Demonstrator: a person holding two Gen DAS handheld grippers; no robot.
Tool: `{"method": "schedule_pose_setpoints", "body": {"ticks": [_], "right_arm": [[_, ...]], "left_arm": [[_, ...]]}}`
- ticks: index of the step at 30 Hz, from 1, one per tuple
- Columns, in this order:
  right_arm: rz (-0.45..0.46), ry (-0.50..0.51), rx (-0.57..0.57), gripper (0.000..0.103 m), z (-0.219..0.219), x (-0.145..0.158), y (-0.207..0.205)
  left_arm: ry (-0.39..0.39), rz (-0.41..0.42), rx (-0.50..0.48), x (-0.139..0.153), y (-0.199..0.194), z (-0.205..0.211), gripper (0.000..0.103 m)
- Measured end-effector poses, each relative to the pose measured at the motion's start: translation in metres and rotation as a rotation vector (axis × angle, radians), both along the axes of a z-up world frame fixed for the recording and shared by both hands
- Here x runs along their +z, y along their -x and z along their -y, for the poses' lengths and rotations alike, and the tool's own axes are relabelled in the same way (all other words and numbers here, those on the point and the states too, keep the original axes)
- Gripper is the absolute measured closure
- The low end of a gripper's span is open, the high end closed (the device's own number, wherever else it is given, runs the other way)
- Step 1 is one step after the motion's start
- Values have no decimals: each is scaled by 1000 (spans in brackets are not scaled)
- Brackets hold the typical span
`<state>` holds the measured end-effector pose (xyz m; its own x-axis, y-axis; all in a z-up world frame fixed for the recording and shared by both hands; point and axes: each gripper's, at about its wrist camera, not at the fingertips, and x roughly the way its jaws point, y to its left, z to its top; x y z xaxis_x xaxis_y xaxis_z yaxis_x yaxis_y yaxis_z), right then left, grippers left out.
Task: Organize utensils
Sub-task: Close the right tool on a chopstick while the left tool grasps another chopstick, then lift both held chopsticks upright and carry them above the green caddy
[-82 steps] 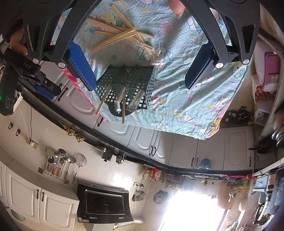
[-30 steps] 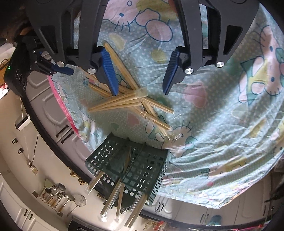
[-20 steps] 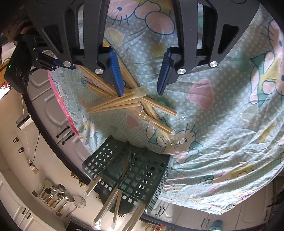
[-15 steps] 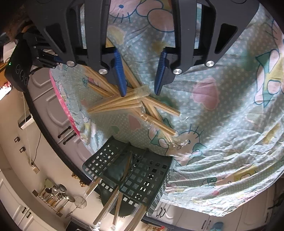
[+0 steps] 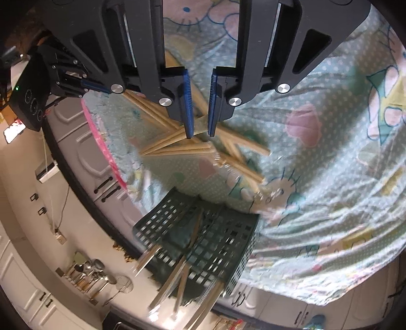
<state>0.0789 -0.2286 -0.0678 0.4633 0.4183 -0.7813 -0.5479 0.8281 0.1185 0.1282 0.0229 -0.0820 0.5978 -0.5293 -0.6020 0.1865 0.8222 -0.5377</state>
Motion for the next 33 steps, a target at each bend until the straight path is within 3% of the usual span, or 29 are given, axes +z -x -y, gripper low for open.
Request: {"method": "schedule_pose_setpoints", "body": {"ticks": [17, 33], "right_arm": [[347, -105, 64, 98, -24, 129, -2], [470, -206, 61, 99, -40, 200, -13]], "left_arm": [[3, 266, 3, 121, 13, 4, 102], [-5, 415, -21, 194, 21, 8, 102]]}}
